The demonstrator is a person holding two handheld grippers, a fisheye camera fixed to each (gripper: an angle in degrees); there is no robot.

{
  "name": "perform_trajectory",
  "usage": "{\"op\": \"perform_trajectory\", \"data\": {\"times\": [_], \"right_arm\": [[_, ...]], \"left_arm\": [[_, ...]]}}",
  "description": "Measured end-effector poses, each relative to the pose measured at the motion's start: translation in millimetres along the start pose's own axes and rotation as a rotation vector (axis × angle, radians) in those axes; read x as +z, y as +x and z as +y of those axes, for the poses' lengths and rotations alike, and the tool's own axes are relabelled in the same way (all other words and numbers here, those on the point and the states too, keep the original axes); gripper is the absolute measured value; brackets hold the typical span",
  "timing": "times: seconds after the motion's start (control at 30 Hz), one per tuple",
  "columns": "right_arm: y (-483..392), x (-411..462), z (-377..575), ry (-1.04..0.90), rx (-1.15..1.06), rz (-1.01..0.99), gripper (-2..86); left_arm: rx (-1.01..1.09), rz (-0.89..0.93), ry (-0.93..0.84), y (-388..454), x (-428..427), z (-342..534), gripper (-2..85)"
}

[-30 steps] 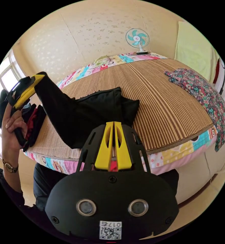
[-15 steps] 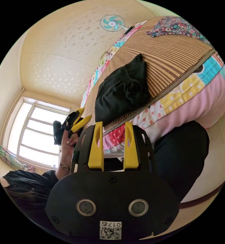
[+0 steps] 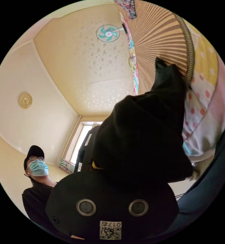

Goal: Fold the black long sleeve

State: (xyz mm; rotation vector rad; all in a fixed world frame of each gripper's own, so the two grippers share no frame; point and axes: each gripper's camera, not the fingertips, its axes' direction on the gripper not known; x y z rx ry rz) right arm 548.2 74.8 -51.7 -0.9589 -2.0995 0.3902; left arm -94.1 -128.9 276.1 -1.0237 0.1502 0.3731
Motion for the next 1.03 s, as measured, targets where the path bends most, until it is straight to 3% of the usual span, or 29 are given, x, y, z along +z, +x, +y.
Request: {"op": "perform_trajectory", "data": {"times": [0.13, 0.27, 0.37, 0.47, 0.53, 0.6, 0.77, 0.87, 0.93, 1.03], "right_arm": [[-99.9, 12.6, -75.2, -0.063, -0.361, 0.118, 8.4], [-178.9, -16.2, -135.0, -0.002, -0.539, 0.188, 5.9], [-203.0, -65.5, -173.3, 0.106, -0.5, 0.455, 5.4], [-184.7, -131.6, -184.9, 0.258, -0.309, 0.843, 8.0], [-159.3, -176.7, -157.7, 0.406, -0.099, 1.099, 8.8], [-134.7, -183.7, -126.8, 0.43, -0.02, 1.162, 8.3], [-47.4, -110.0, -62.4, 0.11, 0.027, 1.161, 8.2], [-30.3, -64.4, -31.0, 0.079, 0.009, 0.935, 7.6], [-29.1, -22.4, -23.6, 0.009, -0.043, 0.733, 7.4], [-34.9, 25.3, -32.6, -0.111, -0.099, 0.713, 7.2]], "left_arm": [[0.139, -0.063, -0.021, 22.6, -19.9, 12.8, 8.7], [0.135, -0.15, 0.04, 23.0, -54.8, 38.3, 10.1], [0.065, -0.188, 0.108, 8.7, -82.4, 62.9, 10.2], [-0.027, -0.219, 0.184, -9.5, -114.3, 91.9, 10.5], [-0.075, -0.291, 0.244, -14.6, -140.6, 110.5, 10.5], [-0.116, -0.472, 0.35, -8.0, -189.1, 134.2, 10.7], [-0.142, -0.977, 0.659, 44.6, -318.1, 165.3, 11.2], [-0.23, -1.254, 0.879, 63.8, -397.9, 175.9, 11.1], [-0.381, -1.307, 0.948, 50.4, -438.5, 176.6, 11.4], [-0.586, -1.133, 0.869, -8.7, -474.1, 162.0, 8.9]]}}
